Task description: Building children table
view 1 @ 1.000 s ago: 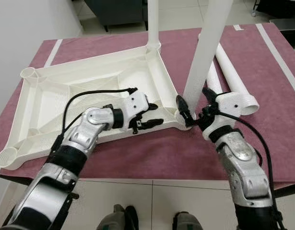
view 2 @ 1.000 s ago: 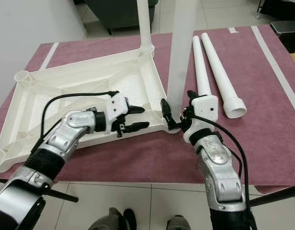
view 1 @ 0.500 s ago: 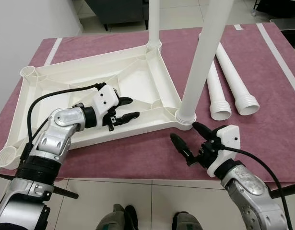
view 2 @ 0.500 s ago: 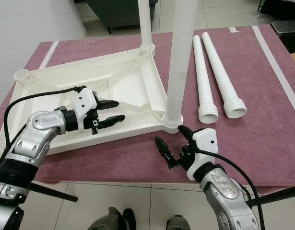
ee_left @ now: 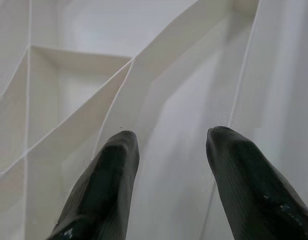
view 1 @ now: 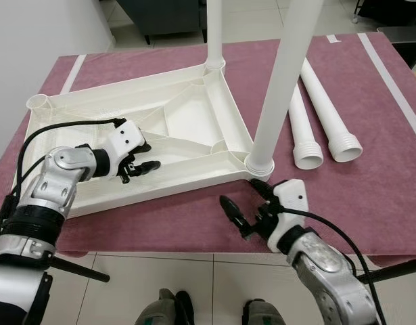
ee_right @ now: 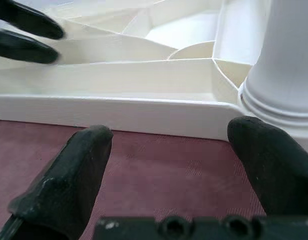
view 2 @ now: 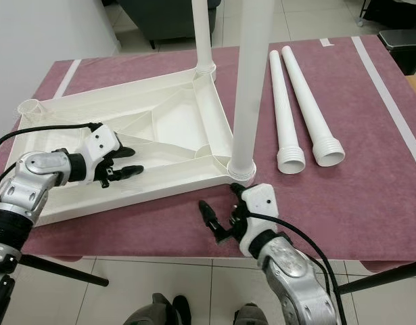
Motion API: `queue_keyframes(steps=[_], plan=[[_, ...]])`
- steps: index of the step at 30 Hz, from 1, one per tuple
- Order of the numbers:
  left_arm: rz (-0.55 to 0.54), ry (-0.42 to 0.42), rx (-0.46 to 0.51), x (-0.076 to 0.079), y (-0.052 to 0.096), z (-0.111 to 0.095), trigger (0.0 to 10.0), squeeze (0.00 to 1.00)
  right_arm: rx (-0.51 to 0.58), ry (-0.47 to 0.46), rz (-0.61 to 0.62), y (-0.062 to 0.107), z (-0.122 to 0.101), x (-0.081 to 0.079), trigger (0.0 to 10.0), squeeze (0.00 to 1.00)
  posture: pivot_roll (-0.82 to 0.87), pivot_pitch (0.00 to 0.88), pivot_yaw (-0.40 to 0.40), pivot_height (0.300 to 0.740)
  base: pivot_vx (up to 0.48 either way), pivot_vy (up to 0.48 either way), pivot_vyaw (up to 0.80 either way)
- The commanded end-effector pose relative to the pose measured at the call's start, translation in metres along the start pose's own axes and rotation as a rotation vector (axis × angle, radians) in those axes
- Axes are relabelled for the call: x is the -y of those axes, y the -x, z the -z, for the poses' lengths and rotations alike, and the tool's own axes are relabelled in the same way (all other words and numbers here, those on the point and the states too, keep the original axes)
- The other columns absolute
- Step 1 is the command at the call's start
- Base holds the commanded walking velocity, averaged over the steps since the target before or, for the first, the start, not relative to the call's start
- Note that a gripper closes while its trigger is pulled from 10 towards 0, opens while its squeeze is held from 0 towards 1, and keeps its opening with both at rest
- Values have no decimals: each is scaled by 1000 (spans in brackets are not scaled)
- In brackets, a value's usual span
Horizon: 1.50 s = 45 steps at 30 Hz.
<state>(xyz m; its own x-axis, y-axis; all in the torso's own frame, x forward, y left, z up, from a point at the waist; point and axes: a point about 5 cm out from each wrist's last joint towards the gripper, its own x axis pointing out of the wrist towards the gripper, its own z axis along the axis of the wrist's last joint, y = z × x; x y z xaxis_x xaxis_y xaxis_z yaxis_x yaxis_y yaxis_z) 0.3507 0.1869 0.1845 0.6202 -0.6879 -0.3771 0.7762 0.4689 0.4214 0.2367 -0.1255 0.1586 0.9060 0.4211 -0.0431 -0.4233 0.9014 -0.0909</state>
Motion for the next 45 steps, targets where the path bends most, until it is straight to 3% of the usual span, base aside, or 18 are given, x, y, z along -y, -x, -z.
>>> queue_keyframes(steps=[1,5,12,22,23,30,31,40,42,45], plan=[[13,27,-23,-2,6,9,10000,0,-39,4,10,-2,7,-4,10000,0,-117,130,149,740,0,0,0],[83,74,-46,0,13,18,10000,0,-62,-9,64,-12,8,-3,10000,0,-105,139,149,740,0,0,0],[114,84,-77,8,11,30,10000,0,-128,-7,169,-24,14,2,10000,0,-103,148,150,740,0,0,0],[128,126,-94,23,8,43,10000,0,-173,36,173,-45,16,2,10000,0,-84,156,146,740,0,0,0],[128,148,-74,29,3,42,10000,0,-163,55,180,-57,11,6,10000,0,-79,160,145,740,0,0,0],[138,185,-5,41,-18,30,10000,0,-124,90,201,-85,-4,18,10000,0,-77,166,145,740,0,0,0],[136,197,20,44,-26,25,10000,0,-108,103,213,-96,-11,23,10000,0,-78,168,145,740,0,0,0],[40,235,69,47,-61,4,10000,0,-64,115,248,-126,-27,32,10000,0,-71,175,147,740,0,0,0],[-20,252,110,47,-79,-13,10000,0,-30,98,244,-137,-34,30,10000,0,-71,176,148,740,0,0,0],[-98,285,147,43,-90,-26,10000,0,1,88,231,-141,-38,27,10000,0,-70,176,148,740,0,0,0]])
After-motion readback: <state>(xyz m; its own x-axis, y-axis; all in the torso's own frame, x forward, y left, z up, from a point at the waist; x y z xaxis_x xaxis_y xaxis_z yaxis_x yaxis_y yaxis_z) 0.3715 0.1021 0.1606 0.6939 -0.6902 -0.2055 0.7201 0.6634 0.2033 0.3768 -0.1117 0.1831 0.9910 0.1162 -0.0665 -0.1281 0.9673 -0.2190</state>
